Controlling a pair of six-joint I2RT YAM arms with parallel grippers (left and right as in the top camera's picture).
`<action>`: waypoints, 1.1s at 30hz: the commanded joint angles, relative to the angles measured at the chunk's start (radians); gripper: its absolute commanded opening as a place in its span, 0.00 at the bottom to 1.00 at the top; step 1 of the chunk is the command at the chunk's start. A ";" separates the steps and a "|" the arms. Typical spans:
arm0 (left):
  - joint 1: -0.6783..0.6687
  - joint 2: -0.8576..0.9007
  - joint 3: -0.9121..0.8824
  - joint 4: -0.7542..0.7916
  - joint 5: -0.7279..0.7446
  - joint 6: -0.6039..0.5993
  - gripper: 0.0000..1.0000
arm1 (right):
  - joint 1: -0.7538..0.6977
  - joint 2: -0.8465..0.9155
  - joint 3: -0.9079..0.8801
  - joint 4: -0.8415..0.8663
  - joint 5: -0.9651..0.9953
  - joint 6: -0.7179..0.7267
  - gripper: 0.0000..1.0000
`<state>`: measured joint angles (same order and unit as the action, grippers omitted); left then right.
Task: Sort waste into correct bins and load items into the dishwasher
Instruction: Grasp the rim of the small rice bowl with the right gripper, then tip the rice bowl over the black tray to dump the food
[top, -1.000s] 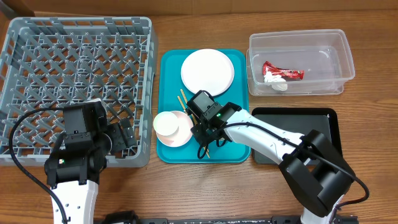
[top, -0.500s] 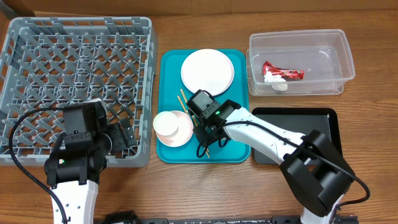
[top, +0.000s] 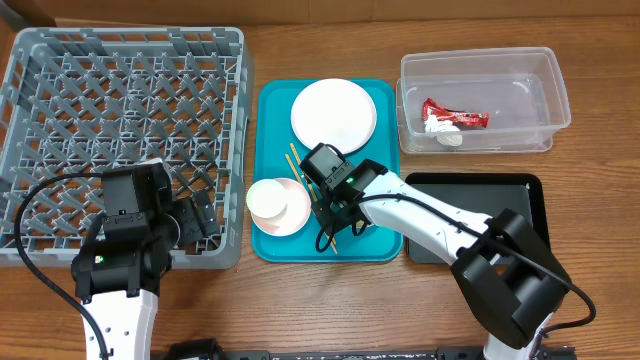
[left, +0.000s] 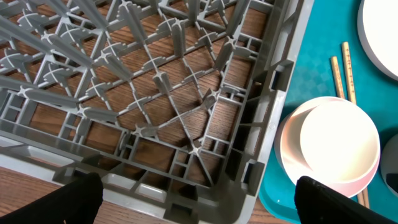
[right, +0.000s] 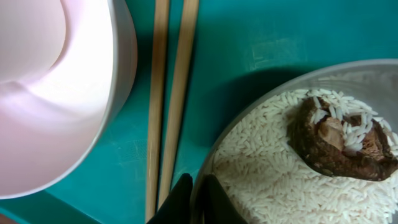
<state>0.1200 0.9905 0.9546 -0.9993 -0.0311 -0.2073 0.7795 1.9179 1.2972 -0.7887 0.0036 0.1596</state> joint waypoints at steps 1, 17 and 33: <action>0.005 -0.003 0.023 0.002 -0.002 -0.002 1.00 | -0.001 -0.012 0.020 0.001 -0.004 0.017 0.04; 0.005 -0.003 0.023 0.007 -0.002 -0.002 1.00 | -0.082 -0.217 0.139 -0.104 -0.020 0.125 0.04; 0.005 -0.003 0.023 0.010 -0.002 -0.002 1.00 | -0.480 -0.319 0.101 -0.296 -0.395 0.258 0.04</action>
<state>0.1200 0.9905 0.9546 -0.9955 -0.0311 -0.2073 0.3614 1.6211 1.4113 -1.0798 -0.2642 0.4038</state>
